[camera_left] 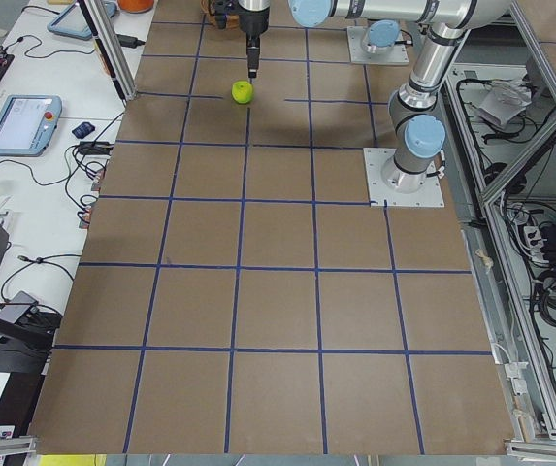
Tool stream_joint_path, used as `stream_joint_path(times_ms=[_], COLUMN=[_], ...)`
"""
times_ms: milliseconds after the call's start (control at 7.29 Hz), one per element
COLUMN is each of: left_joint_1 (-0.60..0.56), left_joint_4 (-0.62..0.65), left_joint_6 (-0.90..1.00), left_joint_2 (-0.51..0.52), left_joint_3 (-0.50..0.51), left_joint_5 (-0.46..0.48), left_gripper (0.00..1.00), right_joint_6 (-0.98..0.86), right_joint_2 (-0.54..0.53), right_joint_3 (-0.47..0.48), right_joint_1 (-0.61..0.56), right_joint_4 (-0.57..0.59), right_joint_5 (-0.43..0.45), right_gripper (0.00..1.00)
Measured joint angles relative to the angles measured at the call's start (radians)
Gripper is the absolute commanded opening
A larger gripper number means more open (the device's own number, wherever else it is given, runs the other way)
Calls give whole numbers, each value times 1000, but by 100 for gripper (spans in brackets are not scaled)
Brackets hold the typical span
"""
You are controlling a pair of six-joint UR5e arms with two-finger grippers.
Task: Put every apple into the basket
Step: 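Reach the right gripper to the green apple at center and grasp it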
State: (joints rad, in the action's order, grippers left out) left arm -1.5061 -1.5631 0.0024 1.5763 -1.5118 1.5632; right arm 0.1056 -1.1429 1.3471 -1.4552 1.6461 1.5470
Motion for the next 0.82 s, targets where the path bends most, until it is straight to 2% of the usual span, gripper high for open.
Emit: stream_joint_path(times_ms=[411,823], left_joint_1=[0,1], left_joint_4=[-9,-11], left_joint_6=[6,21], left_joint_2=[-9,-9], left_joint_3=[-9,-5], left_joint_5=[1,0], left_gripper=[100,100], right_joint_6=[308,535], right_joint_2=[7,69], right_joint_3=[3,3], right_joint_1=[-230,-398], right_joint_4=[11,104], right_joint_5=[-40,-46], right_gripper=[100,100])
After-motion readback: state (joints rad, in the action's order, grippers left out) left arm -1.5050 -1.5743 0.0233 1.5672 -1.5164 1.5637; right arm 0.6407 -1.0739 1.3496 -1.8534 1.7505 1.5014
